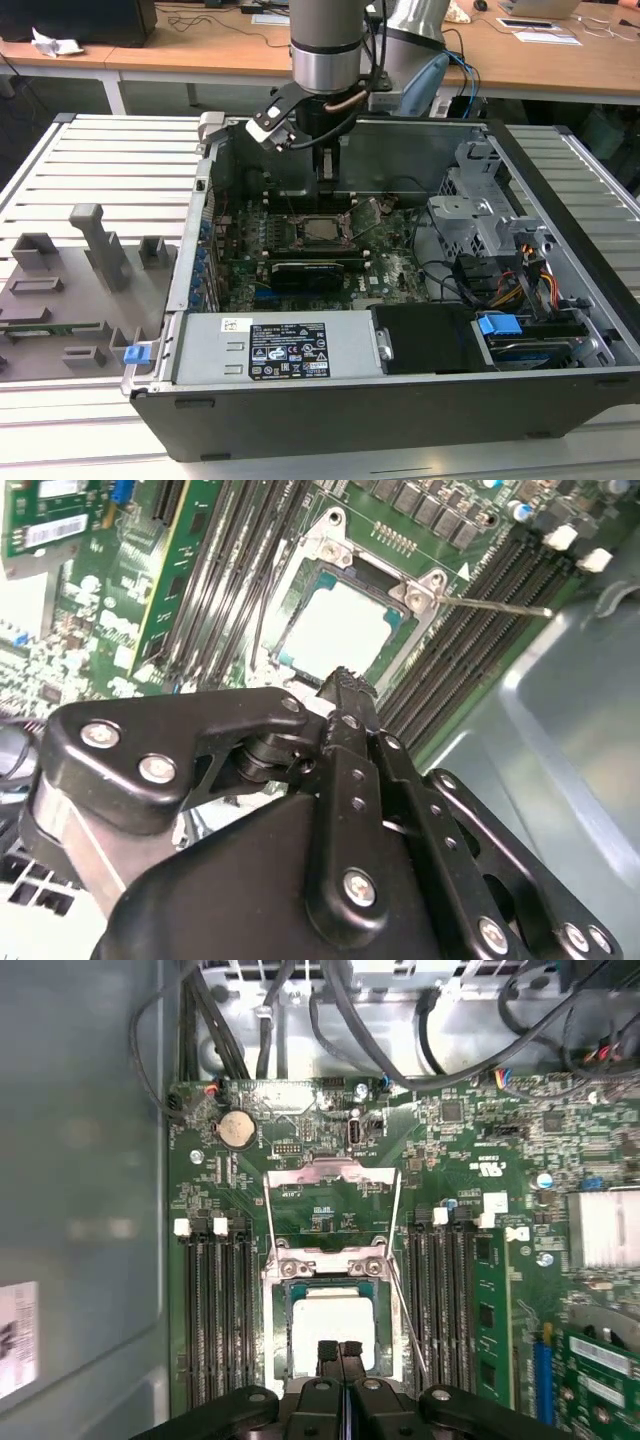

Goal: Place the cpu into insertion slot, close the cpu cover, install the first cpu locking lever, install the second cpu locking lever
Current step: 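Close the cpu cover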

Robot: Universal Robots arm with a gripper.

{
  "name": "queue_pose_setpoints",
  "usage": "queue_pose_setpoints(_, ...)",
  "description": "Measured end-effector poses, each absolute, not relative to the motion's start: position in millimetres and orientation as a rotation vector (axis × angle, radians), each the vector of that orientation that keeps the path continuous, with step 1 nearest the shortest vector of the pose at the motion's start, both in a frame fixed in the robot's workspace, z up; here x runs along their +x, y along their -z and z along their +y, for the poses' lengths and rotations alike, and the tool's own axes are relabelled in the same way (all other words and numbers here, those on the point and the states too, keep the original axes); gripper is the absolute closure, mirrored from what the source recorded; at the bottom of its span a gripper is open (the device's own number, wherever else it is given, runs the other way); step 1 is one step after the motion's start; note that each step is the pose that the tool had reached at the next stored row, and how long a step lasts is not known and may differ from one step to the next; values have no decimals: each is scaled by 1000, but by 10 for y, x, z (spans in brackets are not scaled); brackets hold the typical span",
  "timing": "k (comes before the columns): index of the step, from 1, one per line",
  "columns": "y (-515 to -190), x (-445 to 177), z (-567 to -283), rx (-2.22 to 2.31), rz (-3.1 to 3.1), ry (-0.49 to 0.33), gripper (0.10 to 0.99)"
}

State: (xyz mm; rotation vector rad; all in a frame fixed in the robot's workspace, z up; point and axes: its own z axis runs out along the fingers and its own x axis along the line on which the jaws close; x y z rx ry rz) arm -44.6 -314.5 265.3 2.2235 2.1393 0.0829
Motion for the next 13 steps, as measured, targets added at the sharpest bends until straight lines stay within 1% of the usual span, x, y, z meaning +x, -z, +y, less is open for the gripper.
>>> queue_pose_setpoints(3,-2808,-446,-3145,2224,2140,-83,980)
queue_pose_setpoints(8,-2802,-411,-3144,2223,2139,-81,980)
queue_pose_setpoints(11,-2781,-139,-3139,2235,2151,-54,980)
queue_pose_setpoints(13,-2773,-64,-3138,2234,2155,-52,980)
